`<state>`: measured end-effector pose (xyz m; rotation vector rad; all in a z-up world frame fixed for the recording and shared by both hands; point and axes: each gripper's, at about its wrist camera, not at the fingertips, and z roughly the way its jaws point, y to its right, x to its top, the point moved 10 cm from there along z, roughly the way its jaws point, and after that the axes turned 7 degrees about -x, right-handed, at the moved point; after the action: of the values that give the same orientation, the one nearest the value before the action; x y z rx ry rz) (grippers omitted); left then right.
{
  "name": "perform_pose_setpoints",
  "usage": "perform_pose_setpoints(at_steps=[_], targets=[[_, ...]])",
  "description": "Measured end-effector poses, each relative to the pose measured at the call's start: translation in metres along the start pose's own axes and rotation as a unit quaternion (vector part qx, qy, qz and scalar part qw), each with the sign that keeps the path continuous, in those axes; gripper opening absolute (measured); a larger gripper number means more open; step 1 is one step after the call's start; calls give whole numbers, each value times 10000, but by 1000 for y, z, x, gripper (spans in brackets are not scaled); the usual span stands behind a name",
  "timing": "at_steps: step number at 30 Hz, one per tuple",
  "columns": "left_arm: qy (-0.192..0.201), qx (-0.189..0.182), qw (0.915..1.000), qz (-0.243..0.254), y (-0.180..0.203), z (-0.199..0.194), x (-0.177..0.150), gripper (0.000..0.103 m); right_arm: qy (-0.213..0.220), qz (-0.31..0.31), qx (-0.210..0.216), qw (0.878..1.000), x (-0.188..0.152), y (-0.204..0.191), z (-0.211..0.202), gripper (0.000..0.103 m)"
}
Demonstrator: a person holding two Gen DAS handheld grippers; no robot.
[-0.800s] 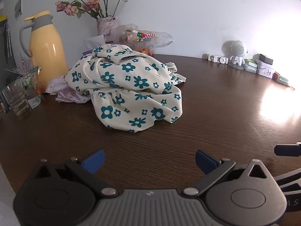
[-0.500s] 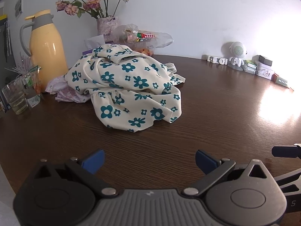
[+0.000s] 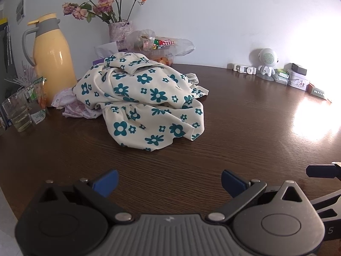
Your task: Fold clothes
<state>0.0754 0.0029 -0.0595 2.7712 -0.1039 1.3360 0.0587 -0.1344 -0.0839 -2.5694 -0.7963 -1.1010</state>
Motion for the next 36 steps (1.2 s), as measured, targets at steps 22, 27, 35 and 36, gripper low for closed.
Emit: perform_pose_setpoints(at_steps=[22,27,35,36], targets=[[-11,53,10000,-40,-3,0,0,103,-17,-47,47,10000,0,-1,0,103],[-5,65,10000,-41,-4,-1,0,103,-16,-57,56,10000,-1,-1,0,103],[-5,73,10000,-41,-4,-1,0,103,-18,-64,63,10000,-1,-2,1,103],[-3,76,10000,-40,-4,-1,0,103,-18,-64,64,10000,-1,-2,1,103]])
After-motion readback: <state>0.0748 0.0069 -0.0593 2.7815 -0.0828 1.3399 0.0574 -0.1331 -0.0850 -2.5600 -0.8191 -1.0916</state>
